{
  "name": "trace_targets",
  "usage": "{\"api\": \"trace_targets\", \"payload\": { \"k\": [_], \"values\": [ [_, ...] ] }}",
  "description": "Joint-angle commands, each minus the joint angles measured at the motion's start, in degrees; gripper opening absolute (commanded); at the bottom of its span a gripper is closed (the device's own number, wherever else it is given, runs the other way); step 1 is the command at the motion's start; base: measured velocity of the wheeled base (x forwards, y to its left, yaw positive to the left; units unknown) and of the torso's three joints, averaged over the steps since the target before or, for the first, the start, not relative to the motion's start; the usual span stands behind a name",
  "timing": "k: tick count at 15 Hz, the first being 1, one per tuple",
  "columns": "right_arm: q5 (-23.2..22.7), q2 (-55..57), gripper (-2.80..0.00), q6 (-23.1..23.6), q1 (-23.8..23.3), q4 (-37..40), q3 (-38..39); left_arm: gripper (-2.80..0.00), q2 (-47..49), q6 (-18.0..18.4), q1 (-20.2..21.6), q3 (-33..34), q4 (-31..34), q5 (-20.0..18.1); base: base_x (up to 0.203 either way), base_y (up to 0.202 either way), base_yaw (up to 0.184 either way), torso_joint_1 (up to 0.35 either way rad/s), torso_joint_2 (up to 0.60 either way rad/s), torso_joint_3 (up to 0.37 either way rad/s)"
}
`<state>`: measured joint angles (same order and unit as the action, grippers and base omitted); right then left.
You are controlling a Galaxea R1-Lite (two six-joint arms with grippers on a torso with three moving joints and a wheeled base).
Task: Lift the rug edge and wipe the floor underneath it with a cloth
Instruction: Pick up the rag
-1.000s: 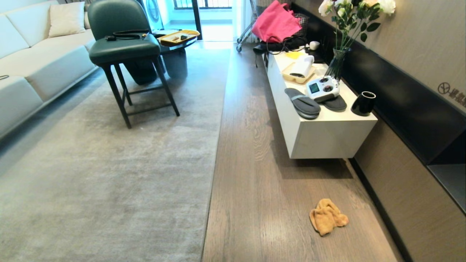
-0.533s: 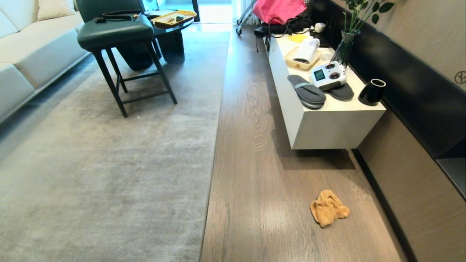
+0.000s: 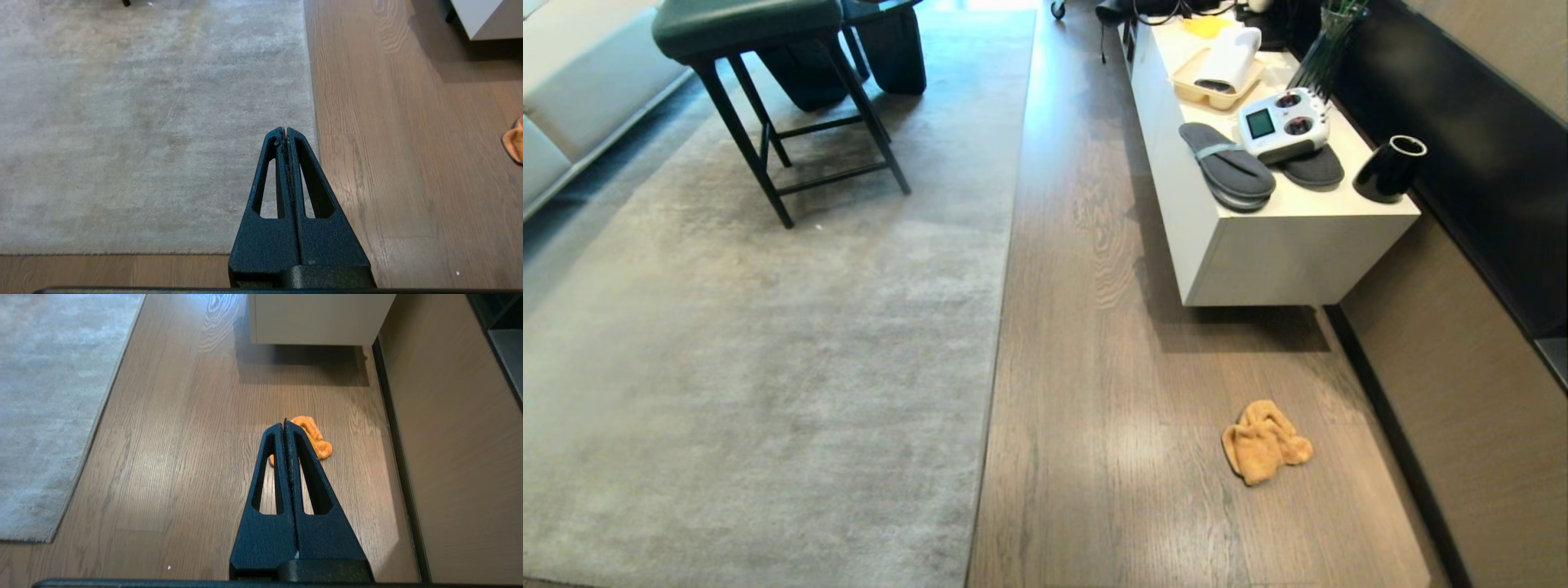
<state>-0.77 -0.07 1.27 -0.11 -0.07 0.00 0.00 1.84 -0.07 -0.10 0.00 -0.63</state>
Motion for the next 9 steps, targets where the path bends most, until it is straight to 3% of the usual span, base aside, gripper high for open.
{"api": "trace_targets", "payload": {
  "k": [1,9],
  "values": [
    [-0.02,0.07,-2.80,-0.04,0.02,-0.01,0.00,-2.80,0.00,0.00,-0.01,0.01,0.00,0.01,0.000,0.000,0.000,0.002,0.00,-0.203],
    [-0.02,0.07,-2.80,0.05,-0.07,-0.01,0.00,-2.80,0.00,0.00,-0.01,0.01,0.04,0.01,0.000,0.000,0.000,0.005,0.00,-0.197]
  ]
}}
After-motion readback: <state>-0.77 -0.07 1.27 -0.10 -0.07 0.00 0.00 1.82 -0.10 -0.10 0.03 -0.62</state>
